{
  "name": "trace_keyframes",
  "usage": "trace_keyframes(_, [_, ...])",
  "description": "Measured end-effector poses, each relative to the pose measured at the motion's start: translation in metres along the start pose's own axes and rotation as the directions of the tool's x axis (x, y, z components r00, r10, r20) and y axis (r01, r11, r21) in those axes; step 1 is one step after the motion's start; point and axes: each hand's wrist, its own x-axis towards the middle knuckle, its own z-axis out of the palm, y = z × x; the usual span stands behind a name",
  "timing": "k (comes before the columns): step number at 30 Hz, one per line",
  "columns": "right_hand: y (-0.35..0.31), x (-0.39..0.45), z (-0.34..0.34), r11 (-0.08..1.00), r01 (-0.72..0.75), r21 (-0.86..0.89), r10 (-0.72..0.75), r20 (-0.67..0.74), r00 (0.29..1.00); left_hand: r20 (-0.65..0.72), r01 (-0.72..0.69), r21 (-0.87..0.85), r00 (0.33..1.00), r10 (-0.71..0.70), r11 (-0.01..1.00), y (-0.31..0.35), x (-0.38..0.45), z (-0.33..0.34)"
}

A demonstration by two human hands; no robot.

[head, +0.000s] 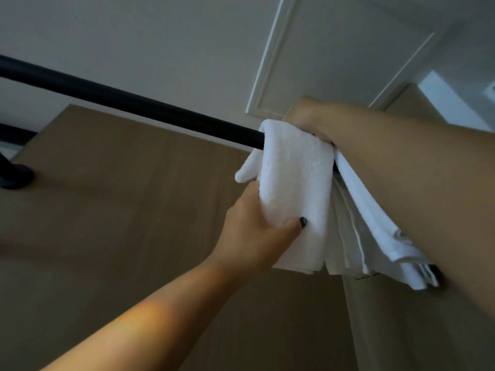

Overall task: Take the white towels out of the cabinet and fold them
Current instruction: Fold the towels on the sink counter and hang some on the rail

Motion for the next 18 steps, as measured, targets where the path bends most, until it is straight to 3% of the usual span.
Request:
trace_keyframes(8, [0.005, -0.013, 0.000, 0.945, 0.159, 0.285, -0.217, 0.185, 0.959, -0.106, -0.137, 0.197, 0.981, 0.160, 0.971, -0.007, -0.003, -0.001])
trace_keyframes(11, [0.004, -0.018, -0.001, 0.931, 0.154, 0.332, -0.230, 0.203, 0.952, -0.053, 0.089, 0.046, 0.995, -0.086, 0.995, -0.002, 0.014, -0.010])
trace_keyframes(14, [0.002, -0.023, -0.002, 0.929, 0.140, 0.342, -0.224, 0.219, 0.950, 0.108, 0.330, -0.123, 0.942, -0.318, 0.936, 0.006, 0.035, -0.018])
trace_keyframes(16, [-0.001, -0.025, -0.003, 0.941, 0.168, 0.295, -0.230, 0.192, 0.954, 0.177, 0.371, -0.124, 0.921, -0.347, 0.920, 0.008, 0.039, -0.018])
trace_keyframes(18, [-0.003, -0.026, 0.001, 0.951, 0.197, 0.239, -0.225, 0.097, 0.969, 0.136, 0.353, -0.123, 0.932, -0.337, 0.927, 0.008, 0.038, -0.014])
